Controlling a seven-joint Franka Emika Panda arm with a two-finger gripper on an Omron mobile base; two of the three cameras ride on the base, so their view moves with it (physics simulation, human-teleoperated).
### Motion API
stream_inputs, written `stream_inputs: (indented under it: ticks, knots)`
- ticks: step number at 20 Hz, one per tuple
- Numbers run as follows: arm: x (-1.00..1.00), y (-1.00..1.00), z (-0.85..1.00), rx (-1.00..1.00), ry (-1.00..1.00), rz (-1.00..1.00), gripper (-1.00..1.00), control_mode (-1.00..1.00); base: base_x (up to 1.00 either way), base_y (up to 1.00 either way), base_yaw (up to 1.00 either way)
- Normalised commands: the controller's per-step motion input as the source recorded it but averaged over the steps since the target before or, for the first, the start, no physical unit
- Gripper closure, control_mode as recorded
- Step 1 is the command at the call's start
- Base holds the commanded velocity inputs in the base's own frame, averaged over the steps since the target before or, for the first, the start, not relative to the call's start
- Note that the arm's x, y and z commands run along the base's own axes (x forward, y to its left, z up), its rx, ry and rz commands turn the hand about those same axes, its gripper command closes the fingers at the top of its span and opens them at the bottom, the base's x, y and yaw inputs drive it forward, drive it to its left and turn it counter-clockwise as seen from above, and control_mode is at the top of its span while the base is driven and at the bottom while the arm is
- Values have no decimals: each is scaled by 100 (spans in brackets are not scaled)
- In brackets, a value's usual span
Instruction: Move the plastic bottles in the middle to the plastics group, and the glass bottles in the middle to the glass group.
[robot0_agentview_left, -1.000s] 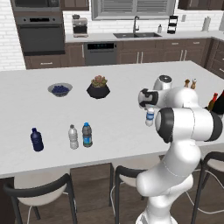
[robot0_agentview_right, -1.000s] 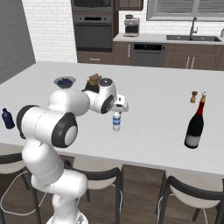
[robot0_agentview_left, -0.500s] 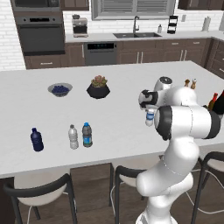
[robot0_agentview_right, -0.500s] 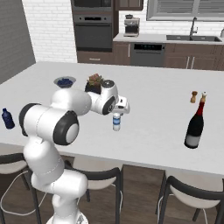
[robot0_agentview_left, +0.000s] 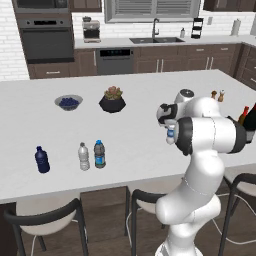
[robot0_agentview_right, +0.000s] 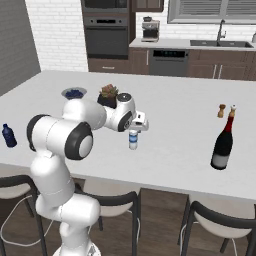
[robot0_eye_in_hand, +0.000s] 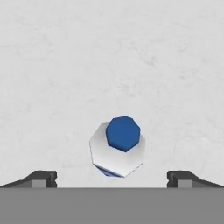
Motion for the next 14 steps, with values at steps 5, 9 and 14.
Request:
stream_inputs:
  ticks: [5, 9, 14]
  knots:
    - [10, 0, -5, 0, 0, 0, -100, -100, 0, 0, 0]
    - [12, 0, -16, 0, 0, 0, -100, -100, 0, 0, 0]
    - [5, 0, -13, 0, 0, 0, -100, -100, 0, 0, 0]
